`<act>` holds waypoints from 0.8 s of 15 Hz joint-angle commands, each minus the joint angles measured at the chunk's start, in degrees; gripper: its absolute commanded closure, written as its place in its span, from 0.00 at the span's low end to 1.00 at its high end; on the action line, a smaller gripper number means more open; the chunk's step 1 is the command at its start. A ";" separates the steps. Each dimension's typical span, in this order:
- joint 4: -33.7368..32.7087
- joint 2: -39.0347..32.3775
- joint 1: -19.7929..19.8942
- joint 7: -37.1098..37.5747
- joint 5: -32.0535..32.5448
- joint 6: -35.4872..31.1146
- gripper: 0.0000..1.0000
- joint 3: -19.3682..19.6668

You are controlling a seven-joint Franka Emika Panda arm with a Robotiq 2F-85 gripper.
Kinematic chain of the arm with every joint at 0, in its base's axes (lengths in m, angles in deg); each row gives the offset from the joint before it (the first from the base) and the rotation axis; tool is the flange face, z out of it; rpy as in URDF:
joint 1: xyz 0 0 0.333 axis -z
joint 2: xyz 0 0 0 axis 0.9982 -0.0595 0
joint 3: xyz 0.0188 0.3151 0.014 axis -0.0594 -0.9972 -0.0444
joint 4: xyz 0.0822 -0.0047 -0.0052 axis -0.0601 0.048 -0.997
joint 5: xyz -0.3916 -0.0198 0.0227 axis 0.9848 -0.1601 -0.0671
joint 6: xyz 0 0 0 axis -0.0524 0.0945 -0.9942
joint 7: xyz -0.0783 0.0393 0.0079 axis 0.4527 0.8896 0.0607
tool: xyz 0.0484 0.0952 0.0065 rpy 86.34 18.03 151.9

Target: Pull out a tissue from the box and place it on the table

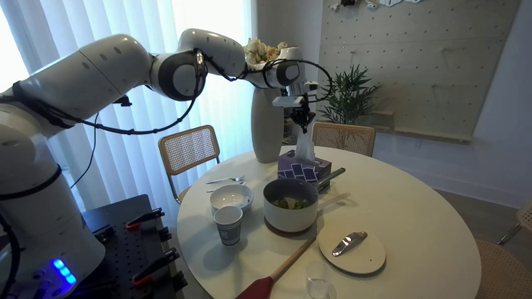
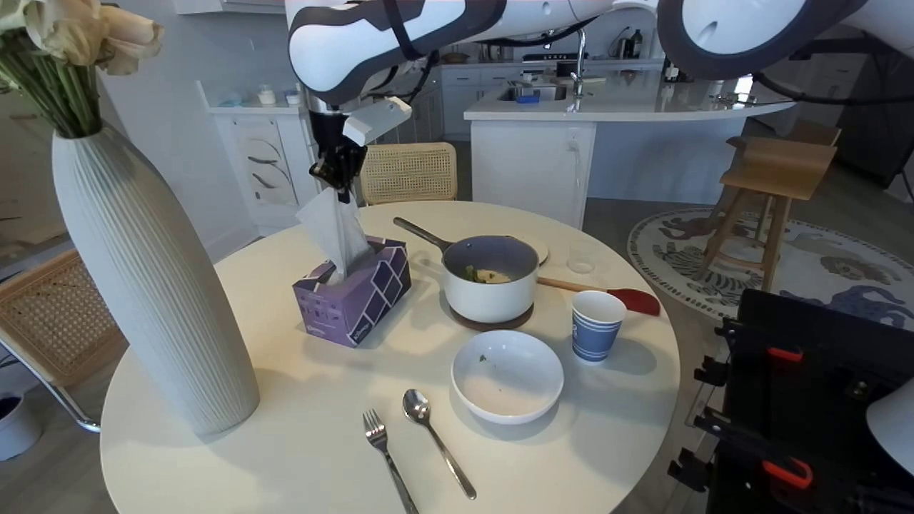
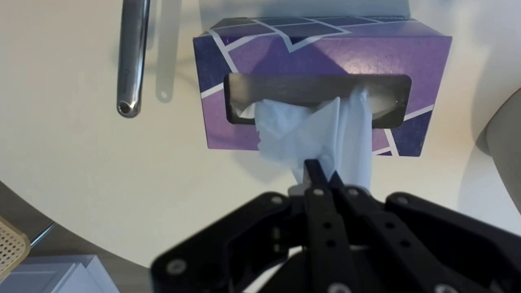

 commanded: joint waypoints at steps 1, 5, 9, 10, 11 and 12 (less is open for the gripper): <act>-3.01 -0.07 -0.18 1.60 -0.05 2.36 1.00 0.50; -5.21 0.32 -0.66 1.70 0.44 4.14 1.00 0.75; -7.18 0.80 -1.37 1.76 0.70 5.42 1.00 0.79; -7.67 0.85 -1.55 1.72 0.74 5.69 1.00 0.77; -8.17 0.88 -1.78 1.76 0.81 5.83 1.00 0.81; -8.56 1.06 -2.03 1.89 0.91 6.04 1.00 0.89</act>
